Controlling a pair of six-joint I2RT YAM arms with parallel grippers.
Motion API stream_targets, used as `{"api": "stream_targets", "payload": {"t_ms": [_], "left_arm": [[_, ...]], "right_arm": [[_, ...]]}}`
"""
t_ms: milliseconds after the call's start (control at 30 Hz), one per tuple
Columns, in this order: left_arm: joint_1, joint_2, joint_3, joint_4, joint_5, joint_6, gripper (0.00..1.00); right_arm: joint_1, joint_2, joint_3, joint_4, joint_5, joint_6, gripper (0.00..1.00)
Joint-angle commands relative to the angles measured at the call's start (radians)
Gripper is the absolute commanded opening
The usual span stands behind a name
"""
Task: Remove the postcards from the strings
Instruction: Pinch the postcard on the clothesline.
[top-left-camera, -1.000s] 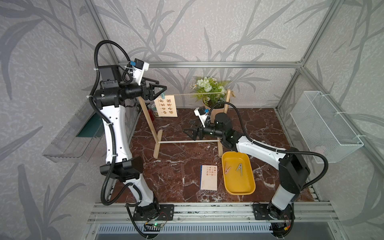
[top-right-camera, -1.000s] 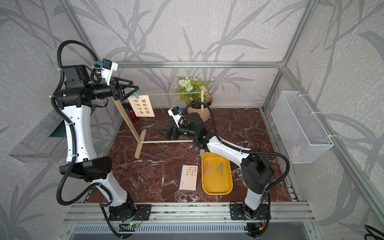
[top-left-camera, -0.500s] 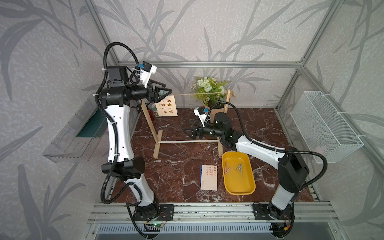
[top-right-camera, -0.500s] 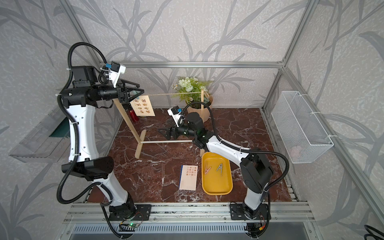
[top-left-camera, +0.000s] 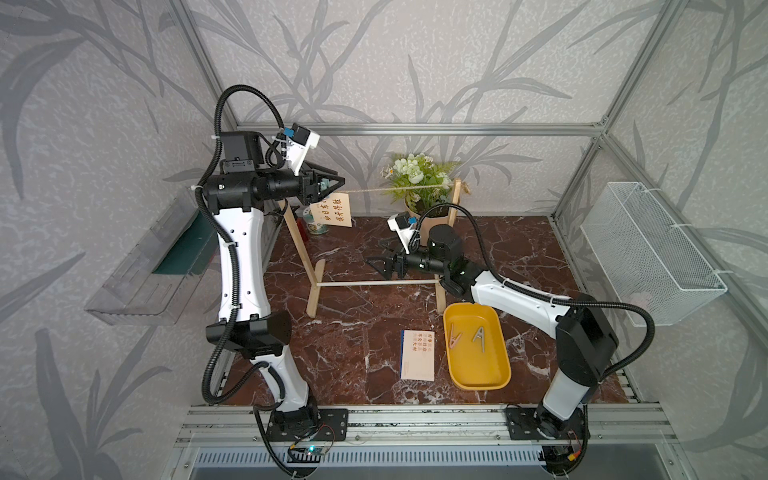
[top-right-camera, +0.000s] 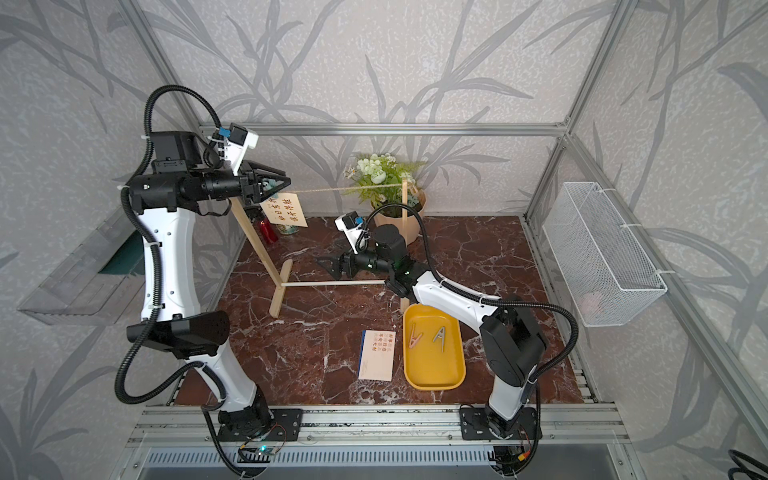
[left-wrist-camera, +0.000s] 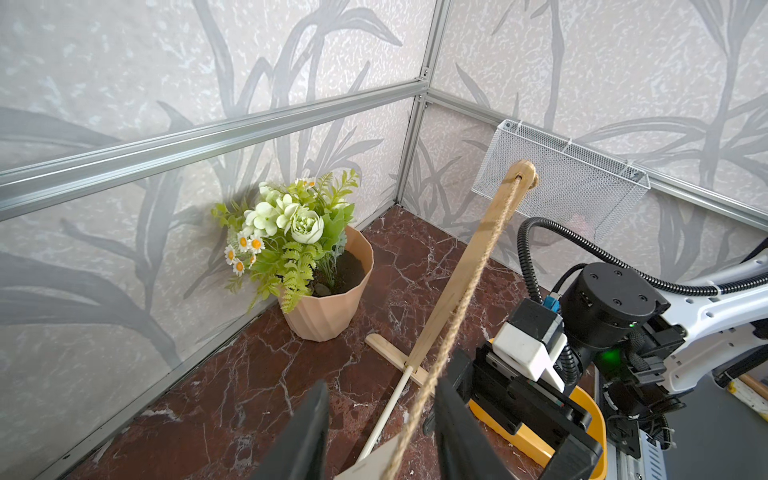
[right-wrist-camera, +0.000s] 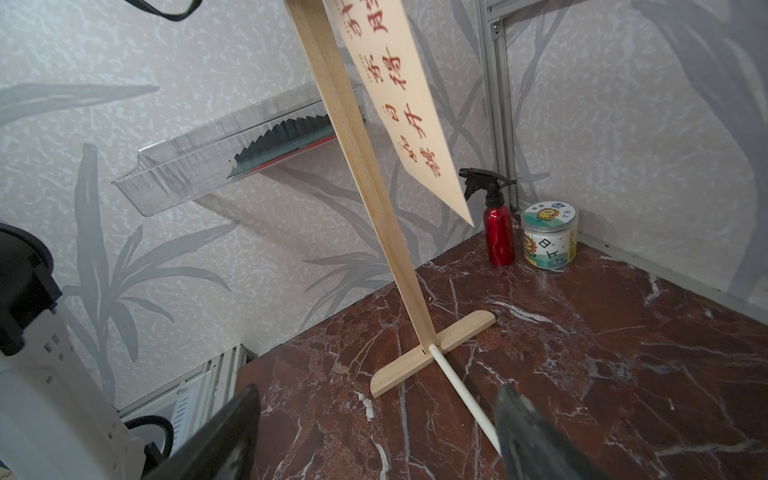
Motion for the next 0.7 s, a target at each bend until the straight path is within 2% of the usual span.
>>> {"api": "stream_targets", "payload": {"t_ms": [0,200,333,567,667], "left_arm": [[-0.005,-0.003,0.030,-0.032,0.001,0.039,0.40],[-0.005,-0.003,0.032,-0.030,0.001,0.041,0.38],[-0.007,-0.002,0.032,-0.031,0.001,0.045,0.32],[-0.018,0.000,0.031,-0.024,-0.013,0.039,0.32],[-0.020,-0.004,0.031,-0.018,-0.023,0.035,0.32]], "right_arm": [[0.010,0.009,0.031,0.014,0.006,-0.013,0.86],[0.014,0.018,0.039,0.020,0.006,-0.008,0.86],[0.014,0.043,0.076,0.014,0.016,-0.008,0.87],[0.014,0.134,0.257,0.028,0.033,-0.027,0.88],[0.021,0.166,0.293,0.102,0.042,-0.014,0.88]]}}
